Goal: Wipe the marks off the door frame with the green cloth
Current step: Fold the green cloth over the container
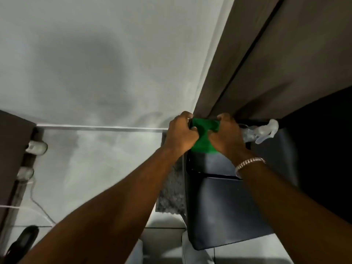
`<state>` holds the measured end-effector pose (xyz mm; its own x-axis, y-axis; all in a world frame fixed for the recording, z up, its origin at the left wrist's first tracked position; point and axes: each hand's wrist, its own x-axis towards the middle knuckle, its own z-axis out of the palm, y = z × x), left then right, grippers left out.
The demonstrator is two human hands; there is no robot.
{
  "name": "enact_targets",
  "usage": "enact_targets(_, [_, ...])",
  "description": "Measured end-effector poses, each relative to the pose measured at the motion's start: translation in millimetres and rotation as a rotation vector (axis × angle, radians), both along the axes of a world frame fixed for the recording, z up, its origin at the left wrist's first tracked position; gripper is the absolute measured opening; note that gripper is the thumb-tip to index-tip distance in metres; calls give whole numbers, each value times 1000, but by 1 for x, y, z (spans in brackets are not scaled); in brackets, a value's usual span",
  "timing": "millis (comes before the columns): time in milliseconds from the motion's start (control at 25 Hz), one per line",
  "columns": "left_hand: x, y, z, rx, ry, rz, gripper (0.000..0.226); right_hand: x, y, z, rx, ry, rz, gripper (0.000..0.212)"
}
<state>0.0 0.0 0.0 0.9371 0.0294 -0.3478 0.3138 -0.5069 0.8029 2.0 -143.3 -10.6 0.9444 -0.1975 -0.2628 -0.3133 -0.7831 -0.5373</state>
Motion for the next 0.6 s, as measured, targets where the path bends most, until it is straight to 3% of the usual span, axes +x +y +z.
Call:
enact_targets(280, [-1,-41,-50,-72,137,176,55,-6,-5,-78,228,1,-303,77])
enact_targets(440, [4,-44,-40,-106,197,210,61,-1,-7,-73,416,14,-461,66])
enact_targets(520, [5,-38,-27,-123,189,235,60,-3,-3,-54,537,-30,-454,49])
enact_targets(600, [9,-26,-6,-137,152,216,65,-6,4,-26,629,-110,-392,46])
